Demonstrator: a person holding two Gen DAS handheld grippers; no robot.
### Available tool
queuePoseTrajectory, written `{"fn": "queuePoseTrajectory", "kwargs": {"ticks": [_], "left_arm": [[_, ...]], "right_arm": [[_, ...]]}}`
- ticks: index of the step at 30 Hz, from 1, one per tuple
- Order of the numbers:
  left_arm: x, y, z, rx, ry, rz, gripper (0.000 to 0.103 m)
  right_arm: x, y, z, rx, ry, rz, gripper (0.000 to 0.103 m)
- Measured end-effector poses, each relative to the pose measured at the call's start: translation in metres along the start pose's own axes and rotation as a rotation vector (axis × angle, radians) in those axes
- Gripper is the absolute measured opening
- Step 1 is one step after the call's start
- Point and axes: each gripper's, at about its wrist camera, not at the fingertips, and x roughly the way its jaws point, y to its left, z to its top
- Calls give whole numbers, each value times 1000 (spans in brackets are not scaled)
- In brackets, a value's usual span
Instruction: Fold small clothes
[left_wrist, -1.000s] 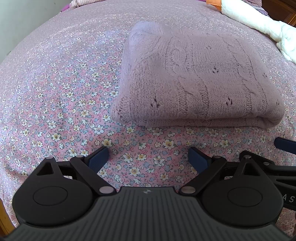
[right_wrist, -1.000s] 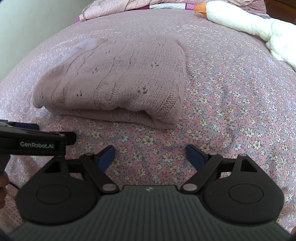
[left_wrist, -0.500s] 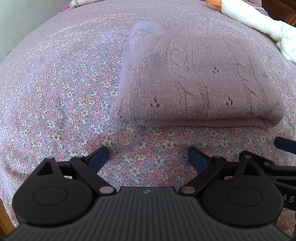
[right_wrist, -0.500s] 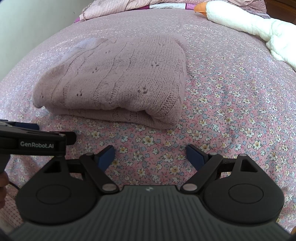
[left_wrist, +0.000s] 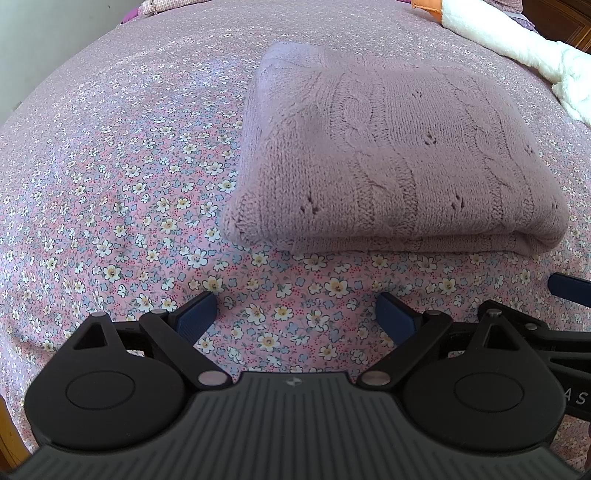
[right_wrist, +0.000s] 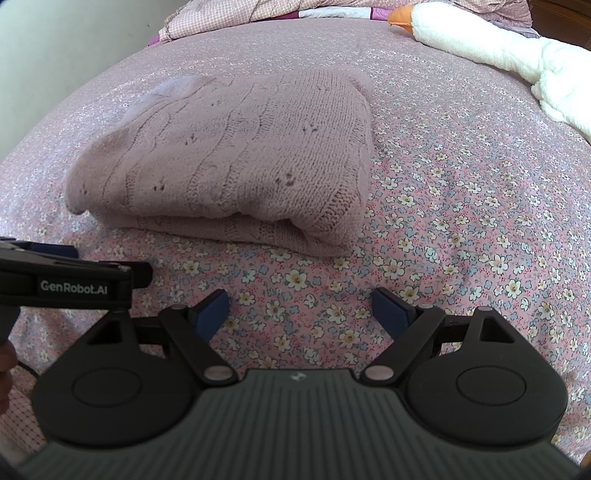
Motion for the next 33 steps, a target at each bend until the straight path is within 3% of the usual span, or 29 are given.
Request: {"fn": "queuePoseTrajectory", "kwargs": {"ticks": [33], "left_arm": [[0,2,0,5,2,-7,97]], "right_arm": [[-2,0,0,6,1,6,87]]}}
